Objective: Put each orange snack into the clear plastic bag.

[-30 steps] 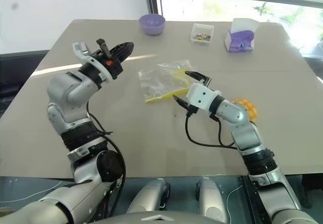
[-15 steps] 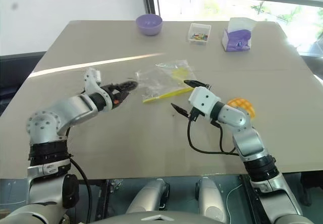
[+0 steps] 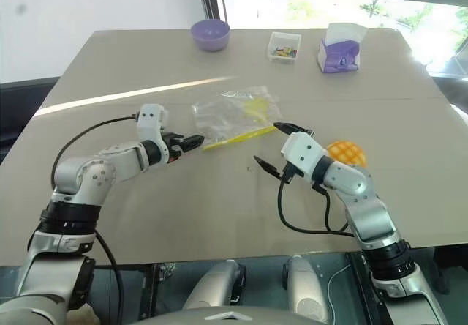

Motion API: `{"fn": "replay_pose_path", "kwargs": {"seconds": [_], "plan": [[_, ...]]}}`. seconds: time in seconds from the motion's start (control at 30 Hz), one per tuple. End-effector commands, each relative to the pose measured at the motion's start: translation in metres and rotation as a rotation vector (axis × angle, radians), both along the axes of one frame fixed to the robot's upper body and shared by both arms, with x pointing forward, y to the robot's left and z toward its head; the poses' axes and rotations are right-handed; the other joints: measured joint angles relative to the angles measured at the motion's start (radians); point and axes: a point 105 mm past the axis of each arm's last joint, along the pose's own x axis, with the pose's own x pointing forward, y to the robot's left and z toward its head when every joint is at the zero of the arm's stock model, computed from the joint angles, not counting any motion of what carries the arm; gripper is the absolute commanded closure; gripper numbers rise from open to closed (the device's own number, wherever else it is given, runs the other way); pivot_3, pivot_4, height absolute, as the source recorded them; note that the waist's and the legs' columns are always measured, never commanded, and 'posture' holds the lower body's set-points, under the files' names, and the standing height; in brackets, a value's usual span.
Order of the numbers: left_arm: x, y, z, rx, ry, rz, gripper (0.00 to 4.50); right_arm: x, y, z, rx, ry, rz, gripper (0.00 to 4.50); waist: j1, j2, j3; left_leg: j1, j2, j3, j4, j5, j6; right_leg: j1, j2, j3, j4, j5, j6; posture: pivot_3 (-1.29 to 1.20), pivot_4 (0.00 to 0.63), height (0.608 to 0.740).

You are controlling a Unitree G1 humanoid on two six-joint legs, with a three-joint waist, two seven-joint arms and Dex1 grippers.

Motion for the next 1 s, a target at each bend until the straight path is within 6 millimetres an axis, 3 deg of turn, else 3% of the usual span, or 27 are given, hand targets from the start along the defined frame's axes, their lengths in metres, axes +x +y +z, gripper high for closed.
{"fn": "replay_pose_path", "kwargs": {"seconds": [0.03, 0.23, 0.47, 0.87, 1.0], "plan": [[0.001, 0.001, 0.008, -0.031, -0.035, -0.039, 0.74, -0.004, -0.001, 0.013, 0.023, -0.046, 0.0, 0.0, 0.001, 0.0, 0.0, 0.0, 0.0, 0.0, 0.0, 0.0, 0.0, 0.0, 0.0, 0.0, 0.0, 0.0, 0.0, 0.0, 0.15, 0.74], [-0.013, -0.027, 0.001, -0.431, 0.217, -0.071, 0.74, -0.004, -0.002, 0.013, 0.025, -0.049, -0.003, 0.0, 0.003, 0.0, 0.0, 0.0, -0.001, -0.001, 0.0, 0.0, 0.0, 0.0, -0.002, -0.002, 0.0, 0.0, 0.0, 0.0, 0.15, 0.74], [-0.009, -0.044, 0.005, -0.568, 0.36, -0.098, 0.74, -0.002, -0.001, 0.014, 0.032, -0.054, -0.019, 0.0, 0.003, 0.0, 0.0, 0.0, -0.002, -0.002, 0.001, 0.0, 0.0, 0.001, -0.002, -0.002, 0.001, 0.0, 0.0, 0.0, 0.15, 0.74], [0.012, -0.062, -0.025, -0.732, 0.55, -0.002, 0.74, -0.006, -0.005, 0.014, 0.034, -0.059, -0.057, 0.0, 0.024, 0.001, -0.002, 0.004, -0.004, -0.004, 0.001, 0.001, -0.001, 0.006, -0.003, -0.005, 0.002, 0.0, 0.0, 0.0, 0.15, 0.74], [0.02, -0.065, -0.039, -0.795, 0.578, 0.066, 1.91, -0.007, -0.007, 0.013, 0.03, -0.057, -0.065, 0.0, 0.031, 0.003, -0.004, 0.004, -0.005, -0.006, 0.003, 0.001, -0.002, 0.008, -0.004, -0.006, 0.002, 0.0, 0.001, 0.0, 0.15, 0.74]]}}
